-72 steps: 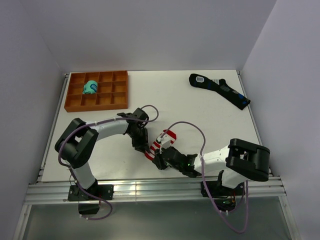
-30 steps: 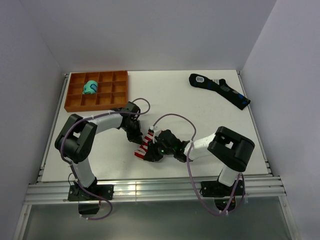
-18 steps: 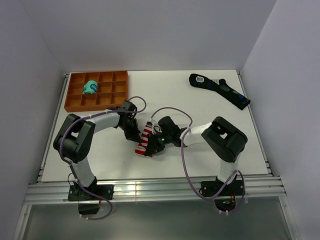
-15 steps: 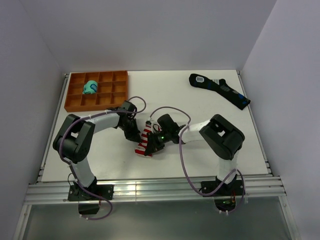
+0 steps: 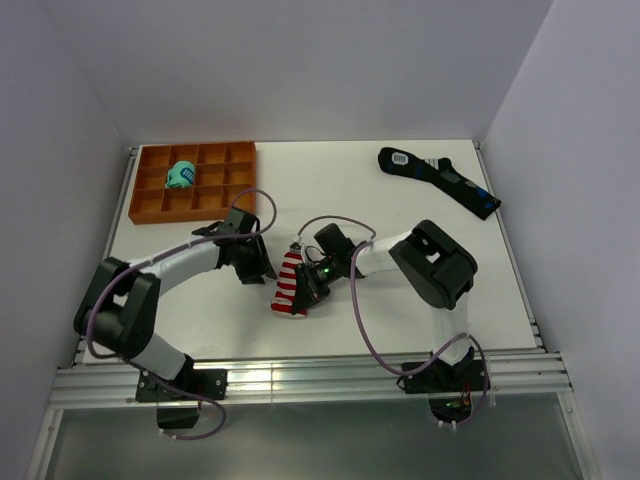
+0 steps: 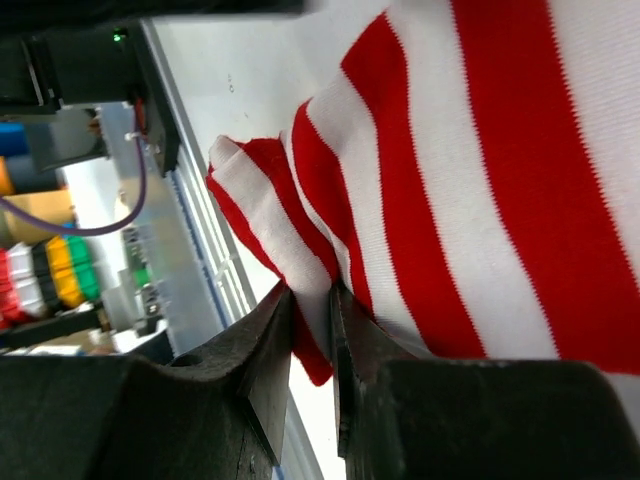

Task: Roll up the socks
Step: Roll the sock at the center of the board.

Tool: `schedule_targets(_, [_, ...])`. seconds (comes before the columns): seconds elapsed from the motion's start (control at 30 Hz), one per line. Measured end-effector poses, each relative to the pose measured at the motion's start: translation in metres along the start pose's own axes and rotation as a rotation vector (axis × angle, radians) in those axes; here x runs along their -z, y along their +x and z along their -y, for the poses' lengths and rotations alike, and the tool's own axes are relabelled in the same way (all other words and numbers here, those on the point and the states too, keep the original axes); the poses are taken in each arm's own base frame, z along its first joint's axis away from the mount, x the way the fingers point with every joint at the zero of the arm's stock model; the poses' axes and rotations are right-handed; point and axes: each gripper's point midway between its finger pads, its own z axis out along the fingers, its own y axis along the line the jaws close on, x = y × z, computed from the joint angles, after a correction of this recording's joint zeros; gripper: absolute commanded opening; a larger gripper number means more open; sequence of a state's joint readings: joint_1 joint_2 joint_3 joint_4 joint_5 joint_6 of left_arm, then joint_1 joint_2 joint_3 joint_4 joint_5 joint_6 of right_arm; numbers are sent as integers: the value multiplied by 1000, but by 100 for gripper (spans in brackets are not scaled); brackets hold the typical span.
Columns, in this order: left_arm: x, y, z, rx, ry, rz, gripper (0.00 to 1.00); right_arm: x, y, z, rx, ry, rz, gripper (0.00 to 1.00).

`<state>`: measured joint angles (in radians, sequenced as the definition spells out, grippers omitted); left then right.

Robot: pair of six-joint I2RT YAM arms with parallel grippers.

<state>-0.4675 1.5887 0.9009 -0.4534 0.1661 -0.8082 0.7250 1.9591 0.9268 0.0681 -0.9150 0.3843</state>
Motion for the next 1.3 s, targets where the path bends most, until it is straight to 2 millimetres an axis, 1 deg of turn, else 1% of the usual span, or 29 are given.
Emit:
schedule_targets(0.1, [14, 9, -6, -6, 42, 41, 44, 0, 0, 0, -26, -21, -21, 16])
schedule_targets(0.2, [24, 18, -8, -14, 99, 73, 44, 0, 1, 0, -46, -29, -39, 16])
schedule_targets(0.4, [33, 33, -8, -34, 202, 98, 43, 1, 5, 0, -83, -33, -73, 16])
schedule_targets(0.53, [30, 37, -4, -61, 222, 92, 43, 1, 5, 0, -105, -37, -93, 16])
schedule_targets(0.63, [26, 46, -3, -83, 230, 78, 44, 1, 6, 0, -122, -42, -107, 16])
schedule_targets(0.77, [20, 60, -12, -89, 225, 48, 46, 1, 7, 0, -144, -53, -126, 16])
schedule_targets(0.9, [17, 70, -19, -82, 222, 34, 48, 2, 9, -1, -159, -54, -143, 16])
schedule_targets(1.0, [18, 73, -17, -83, 239, 36, 49, 2, 11, -1, -172, -52, -155, 16])
schedule_targets(1.2, [21, 76, -7, -92, 303, 34, 50, 3, 14, -1, -189, -53, -168, 16])
schedule_targets(1.3, [21, 79, -6, -85, 318, 23, 50, 3, 14, -1, -193, -54, -170, 16])
